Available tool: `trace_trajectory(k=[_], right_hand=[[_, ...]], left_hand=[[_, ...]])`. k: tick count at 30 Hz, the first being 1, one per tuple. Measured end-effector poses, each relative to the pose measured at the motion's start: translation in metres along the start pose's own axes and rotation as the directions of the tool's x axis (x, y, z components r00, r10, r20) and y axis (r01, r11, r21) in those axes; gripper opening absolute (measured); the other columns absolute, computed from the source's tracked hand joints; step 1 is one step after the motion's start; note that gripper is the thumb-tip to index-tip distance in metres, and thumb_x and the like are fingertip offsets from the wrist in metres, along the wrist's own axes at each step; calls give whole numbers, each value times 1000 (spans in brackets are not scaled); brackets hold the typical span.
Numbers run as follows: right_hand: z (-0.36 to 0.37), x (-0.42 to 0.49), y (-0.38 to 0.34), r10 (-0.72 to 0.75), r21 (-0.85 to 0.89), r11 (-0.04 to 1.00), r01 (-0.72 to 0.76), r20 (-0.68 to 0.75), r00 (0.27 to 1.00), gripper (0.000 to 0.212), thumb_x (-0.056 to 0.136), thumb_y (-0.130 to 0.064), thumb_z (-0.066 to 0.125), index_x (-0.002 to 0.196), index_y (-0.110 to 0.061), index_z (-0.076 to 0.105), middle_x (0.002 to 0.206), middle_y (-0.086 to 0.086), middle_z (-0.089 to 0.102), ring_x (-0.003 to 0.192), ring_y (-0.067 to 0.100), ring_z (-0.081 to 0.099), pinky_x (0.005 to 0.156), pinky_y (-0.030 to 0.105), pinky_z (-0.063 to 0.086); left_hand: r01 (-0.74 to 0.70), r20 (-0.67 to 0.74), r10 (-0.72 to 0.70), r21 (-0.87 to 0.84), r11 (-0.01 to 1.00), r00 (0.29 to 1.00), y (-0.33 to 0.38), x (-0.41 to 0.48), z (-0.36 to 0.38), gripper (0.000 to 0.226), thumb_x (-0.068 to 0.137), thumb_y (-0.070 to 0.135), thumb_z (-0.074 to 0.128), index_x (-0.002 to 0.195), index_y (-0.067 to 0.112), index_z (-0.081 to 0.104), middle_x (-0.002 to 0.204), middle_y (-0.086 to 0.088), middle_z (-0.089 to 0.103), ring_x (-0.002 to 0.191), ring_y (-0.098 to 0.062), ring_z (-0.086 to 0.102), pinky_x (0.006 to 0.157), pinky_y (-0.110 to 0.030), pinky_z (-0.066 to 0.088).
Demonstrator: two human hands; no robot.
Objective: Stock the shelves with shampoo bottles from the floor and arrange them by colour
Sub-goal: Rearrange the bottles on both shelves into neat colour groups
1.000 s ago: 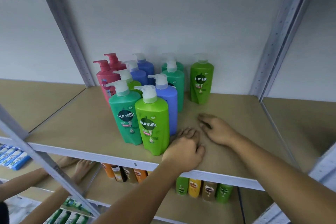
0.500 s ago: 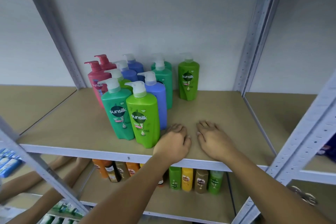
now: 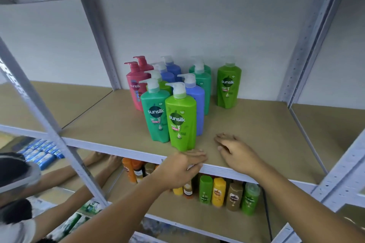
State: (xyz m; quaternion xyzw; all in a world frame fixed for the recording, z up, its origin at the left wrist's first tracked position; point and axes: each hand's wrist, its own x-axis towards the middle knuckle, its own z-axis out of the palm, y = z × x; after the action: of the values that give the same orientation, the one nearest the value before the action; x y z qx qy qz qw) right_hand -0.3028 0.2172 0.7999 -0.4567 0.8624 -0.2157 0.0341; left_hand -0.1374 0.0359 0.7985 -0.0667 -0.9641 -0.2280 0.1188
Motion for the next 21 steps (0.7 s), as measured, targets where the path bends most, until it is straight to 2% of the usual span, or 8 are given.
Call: trace_trajectory(k=[4, 7, 9, 11, 14, 16, 18, 21], right_hand=[[9, 5, -34, 10, 177, 984, 8, -102, 995, 44, 100, -31, 58, 141, -15, 58, 143, 0, 58, 134, 14, 51, 113, 22, 32], [14, 8, -54, 49, 312, 950, -9, -120, 992, 41, 97, -36, 62, 135, -23, 62, 134, -8, 64, 123, 7, 58, 108, 29, 44], [17, 9, -66, 79, 376, 926, -24, -130, 988, 38, 93, -38, 67, 129, -26, 64, 126, -13, 67, 116, 2, 60, 104, 28, 47], [16, 9, -75, 121, 420, 905, -59, -123, 985, 44, 87, -43, 74, 127, -29, 63, 121, -19, 66, 112, -4, 59, 96, 19, 46], [14, 11, -84, 168, 487, 868, -102, -95, 981, 54, 79, -49, 80, 126, -40, 57, 116, -29, 63, 107, -19, 54, 85, 3, 39], [16, 15, -90, 194, 526, 843, -117, -94, 977, 58, 76, -51, 83, 126, -42, 56, 116, -30, 64, 108, -19, 54, 85, 7, 41], [20, 20, -97, 213, 542, 832, -120, -113, 971, 66, 73, -54, 84, 130, -45, 52, 117, -33, 63, 110, -18, 54, 85, 10, 43], [25, 25, -104, 252, 547, 827, -133, -148, 956, 72, 70, -55, 86, 130, -49, 46, 116, -37, 60, 109, -20, 53, 84, 11, 43]], left_hand=[[46, -107, -48, -15, 999, 993, -11, -28, -12, 35, 100, 29, 55, 129, 19, 69, 136, 8, 64, 133, 2, 50, 112, -21, 39], [83, -219, -79, 9, 997, 972, -20, -43, -21, 28, 97, 31, 58, 117, 21, 75, 125, 11, 70, 121, 0, 60, 102, -22, 47], [109, -286, -96, 30, 994, 953, -31, -51, -27, 23, 96, 30, 58, 108, 21, 76, 116, 11, 72, 111, -5, 64, 93, -28, 52], [148, -346, -125, 39, 988, 930, -44, -56, -34, 20, 95, 27, 60, 101, 19, 77, 108, 10, 72, 104, -7, 62, 89, -33, 52], [317, -415, -301, -32, 948, 858, -68, -60, -46, 13, 92, 25, 66, 101, 19, 74, 102, 8, 69, 100, -8, 58, 89, -38, 52], [454, -420, -478, -164, 876, 771, -79, -58, -56, 24, 88, 27, 72, 110, 23, 65, 106, 10, 63, 101, -11, 58, 87, -34, 51], [505, -379, -588, -303, 809, 714, -86, -52, -67, 50, 82, 35, 79, 123, 26, 52, 119, 11, 55, 109, -10, 57, 91, -28, 47], [443, -245, -604, -486, 753, 759, -93, -36, -84, 81, 75, 43, 86, 138, 27, 39, 133, 17, 50, 119, -3, 53, 100, -29, 46]])
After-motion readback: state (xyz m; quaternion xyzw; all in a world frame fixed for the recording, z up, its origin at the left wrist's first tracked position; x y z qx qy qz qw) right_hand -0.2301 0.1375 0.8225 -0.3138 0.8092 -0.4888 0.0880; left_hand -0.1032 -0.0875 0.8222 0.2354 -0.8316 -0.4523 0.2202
